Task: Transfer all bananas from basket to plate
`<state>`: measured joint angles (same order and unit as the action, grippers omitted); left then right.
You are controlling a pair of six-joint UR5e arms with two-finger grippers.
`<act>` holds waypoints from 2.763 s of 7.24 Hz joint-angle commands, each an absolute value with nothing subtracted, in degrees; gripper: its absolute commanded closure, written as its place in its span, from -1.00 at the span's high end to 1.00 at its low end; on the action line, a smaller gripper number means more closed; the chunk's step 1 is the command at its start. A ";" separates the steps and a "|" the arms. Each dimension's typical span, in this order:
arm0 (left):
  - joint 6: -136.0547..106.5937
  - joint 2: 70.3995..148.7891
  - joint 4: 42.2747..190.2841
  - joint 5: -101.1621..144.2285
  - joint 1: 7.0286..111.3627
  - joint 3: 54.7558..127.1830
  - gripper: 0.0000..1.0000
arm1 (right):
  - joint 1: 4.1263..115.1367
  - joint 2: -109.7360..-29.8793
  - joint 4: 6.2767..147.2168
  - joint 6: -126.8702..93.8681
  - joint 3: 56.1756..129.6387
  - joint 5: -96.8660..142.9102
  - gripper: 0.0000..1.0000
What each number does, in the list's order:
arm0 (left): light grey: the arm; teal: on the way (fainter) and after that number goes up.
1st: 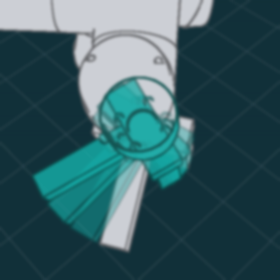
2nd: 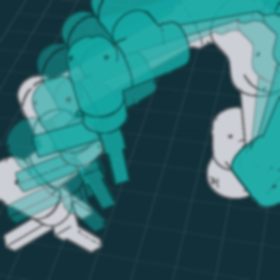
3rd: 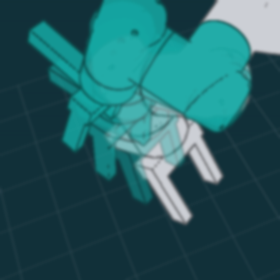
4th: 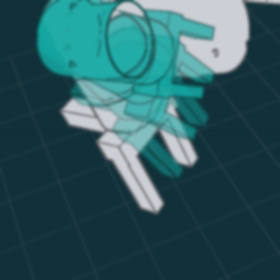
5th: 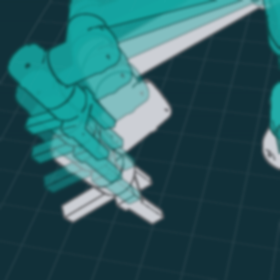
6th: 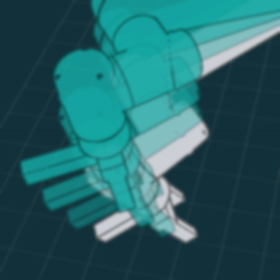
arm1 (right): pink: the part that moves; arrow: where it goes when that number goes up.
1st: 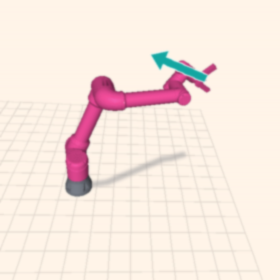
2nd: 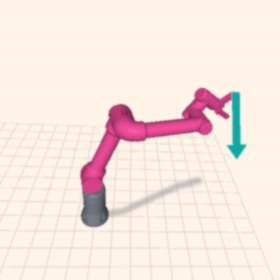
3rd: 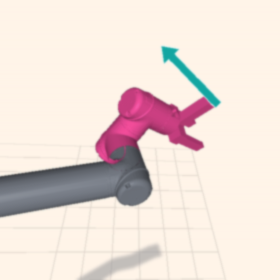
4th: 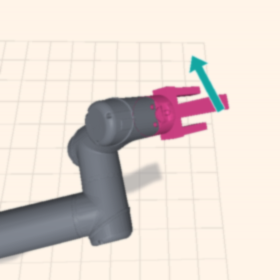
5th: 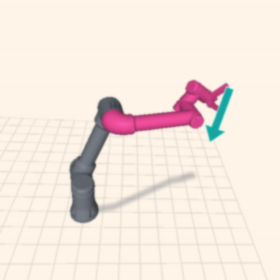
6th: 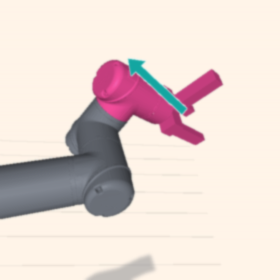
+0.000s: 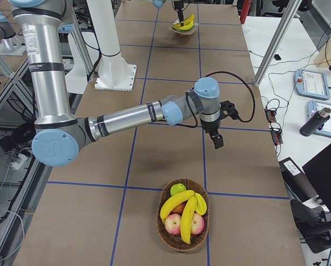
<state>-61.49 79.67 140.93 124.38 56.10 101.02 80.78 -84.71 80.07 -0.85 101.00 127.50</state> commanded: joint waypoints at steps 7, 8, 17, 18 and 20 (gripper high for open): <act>-44.93 79.98 134.65 122.52 56.60 99.14 1.00 | 81.04 -84.99 80.07 -0.53 100.99 127.27 1.00; -44.30 79.98 134.74 123.39 56.86 99.66 1.00 | 81.04 -84.99 80.07 -0.53 100.99 127.27 1.00; -44.30 80.33 134.82 137.81 67.85 105.56 1.00 | 84.81 -97.30 60.12 14.60 85.33 126.47 1.00; -44.30 80.07 135.00 137.81 67.94 105.64 1.00 | 84.81 -98.34 57.07 12.07 84.30 126.47 1.00; -44.30 79.72 135.26 137.81 68.03 106.00 1.00 | 84.81 -103.16 56.61 9.68 87.18 126.65 0.97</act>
<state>-44.30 79.91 135.04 137.81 67.95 105.85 84.81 -100.38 57.79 11.16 86.16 126.52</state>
